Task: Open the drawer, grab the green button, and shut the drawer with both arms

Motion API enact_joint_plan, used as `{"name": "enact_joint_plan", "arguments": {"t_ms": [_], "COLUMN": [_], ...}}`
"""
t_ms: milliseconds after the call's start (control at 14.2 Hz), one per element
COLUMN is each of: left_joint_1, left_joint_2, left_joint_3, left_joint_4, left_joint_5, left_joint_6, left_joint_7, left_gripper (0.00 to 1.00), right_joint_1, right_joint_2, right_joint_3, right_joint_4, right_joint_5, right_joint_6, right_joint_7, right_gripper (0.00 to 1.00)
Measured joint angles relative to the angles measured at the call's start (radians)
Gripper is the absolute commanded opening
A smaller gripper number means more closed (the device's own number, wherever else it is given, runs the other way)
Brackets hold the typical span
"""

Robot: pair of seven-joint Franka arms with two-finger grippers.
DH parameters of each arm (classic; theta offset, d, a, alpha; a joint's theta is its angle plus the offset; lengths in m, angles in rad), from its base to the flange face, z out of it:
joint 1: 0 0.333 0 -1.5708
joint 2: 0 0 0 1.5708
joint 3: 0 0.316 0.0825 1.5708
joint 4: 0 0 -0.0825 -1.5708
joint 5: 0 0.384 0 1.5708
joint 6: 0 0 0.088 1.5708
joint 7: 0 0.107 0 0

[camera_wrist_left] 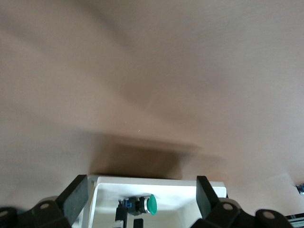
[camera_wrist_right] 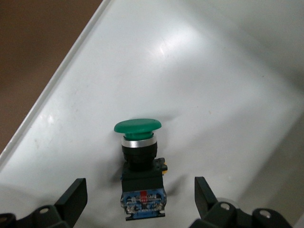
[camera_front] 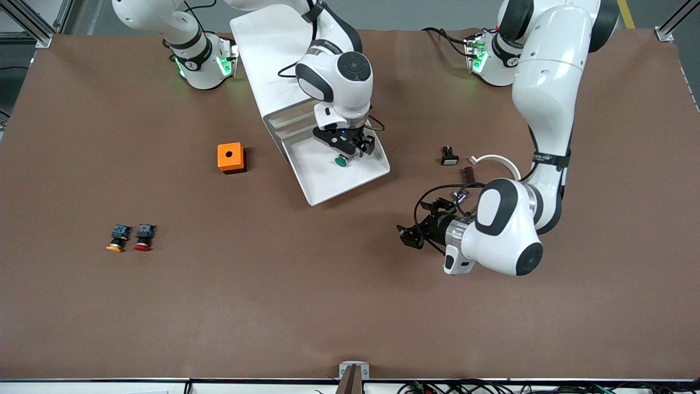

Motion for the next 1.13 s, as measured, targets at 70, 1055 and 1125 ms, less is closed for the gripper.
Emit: {"name": "enact_joint_plan", "arguments": {"t_ms": [70, 1055, 1125], "left_joint_1": [-0.001, -0.117, -0.121], "left_joint_2": [-0.018, -0.062, -0.062], "left_joint_3": [0.000, -0.003, -0.003], "left_joint_4": [0.000, -0.014, -0.014], "left_joint_5": [0.031, 0.324, 0.344], "left_joint_6": [0.027, 0.241, 0.242], "left_joint_7": [0.029, 0.059, 0.059], "left_gripper": [1.00, 1.00, 1.00], "right_joint_1": [0.000, 0.013, 0.013], "right_joint_2": [0.000, 0.015, 0.016], "right_joint_3": [0.000, -0.001, -0.002], "right_joint_4": [0.002, 0.005, 0.005], "right_joint_5": [0.000, 0.000, 0.000], "right_joint_6": [0.000, -0.010, -0.012], "right_joint_7": [0.000, 0.007, 0.009], "right_gripper": [1.00, 0.01, 0.00]}}
